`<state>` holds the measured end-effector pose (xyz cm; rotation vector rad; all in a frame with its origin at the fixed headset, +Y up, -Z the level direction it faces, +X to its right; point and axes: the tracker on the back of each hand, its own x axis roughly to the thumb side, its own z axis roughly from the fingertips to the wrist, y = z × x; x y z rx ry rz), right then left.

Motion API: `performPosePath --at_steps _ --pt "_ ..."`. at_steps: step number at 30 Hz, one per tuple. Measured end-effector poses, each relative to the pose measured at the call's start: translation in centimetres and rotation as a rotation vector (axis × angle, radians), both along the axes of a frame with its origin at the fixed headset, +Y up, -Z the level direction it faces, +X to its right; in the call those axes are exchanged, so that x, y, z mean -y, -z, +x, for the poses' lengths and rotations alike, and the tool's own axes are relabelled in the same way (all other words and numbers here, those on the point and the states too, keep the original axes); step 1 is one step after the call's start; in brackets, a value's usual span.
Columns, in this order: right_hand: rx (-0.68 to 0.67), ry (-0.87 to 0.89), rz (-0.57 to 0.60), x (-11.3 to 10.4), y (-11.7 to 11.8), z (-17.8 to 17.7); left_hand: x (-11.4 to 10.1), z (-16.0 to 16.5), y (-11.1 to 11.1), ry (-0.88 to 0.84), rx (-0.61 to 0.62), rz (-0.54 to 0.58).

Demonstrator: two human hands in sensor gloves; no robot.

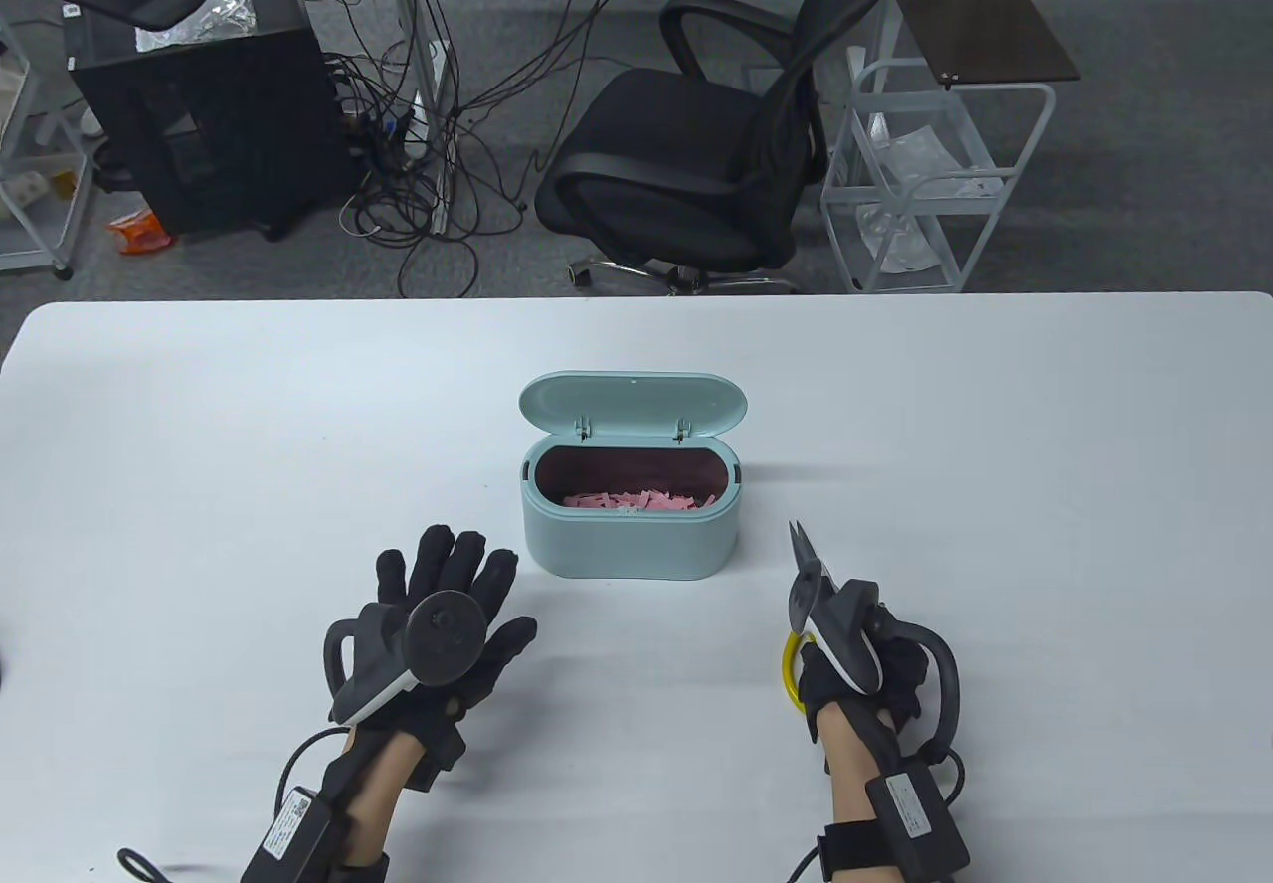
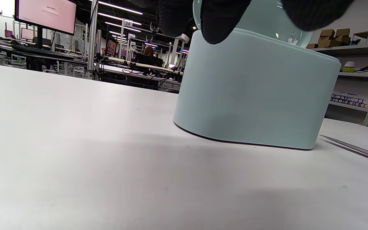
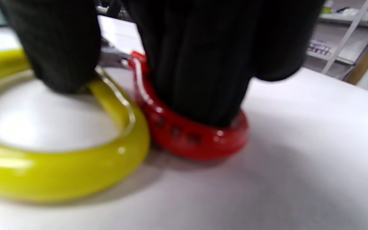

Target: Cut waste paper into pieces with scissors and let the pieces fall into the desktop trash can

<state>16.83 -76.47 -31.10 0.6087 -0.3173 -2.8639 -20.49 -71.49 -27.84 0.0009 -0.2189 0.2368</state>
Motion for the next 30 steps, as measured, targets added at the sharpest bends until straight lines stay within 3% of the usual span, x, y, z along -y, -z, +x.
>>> performPosePath --at_steps 6,11,17,21,25,30 --pt "0.044 0.087 0.041 -1.6 -0.4 0.1 0.0 -0.1 0.0 -0.004 -0.002 0.006" --pt "-0.048 0.191 0.255 -4.8 -0.9 -1.2 -0.1 -0.2 -0.1 -0.005 -0.007 0.018" --pt "-0.215 0.223 0.570 -9.7 -1.6 -5.2 -0.2 -0.3 -0.3 -0.009 -0.010 0.024" --pt "-0.279 0.205 0.561 -12.2 -0.5 -7.4 -0.2 -0.4 -0.3 -0.013 -0.011 0.020" --pt "-0.318 0.167 0.587 -15.1 2.4 -10.1 0.0 -0.3 -0.1 -0.006 -0.004 0.008" --pt "-0.355 0.213 0.500 -16.2 5.5 -13.2 -0.5 -0.7 -0.3 -0.021 -0.013 0.034"
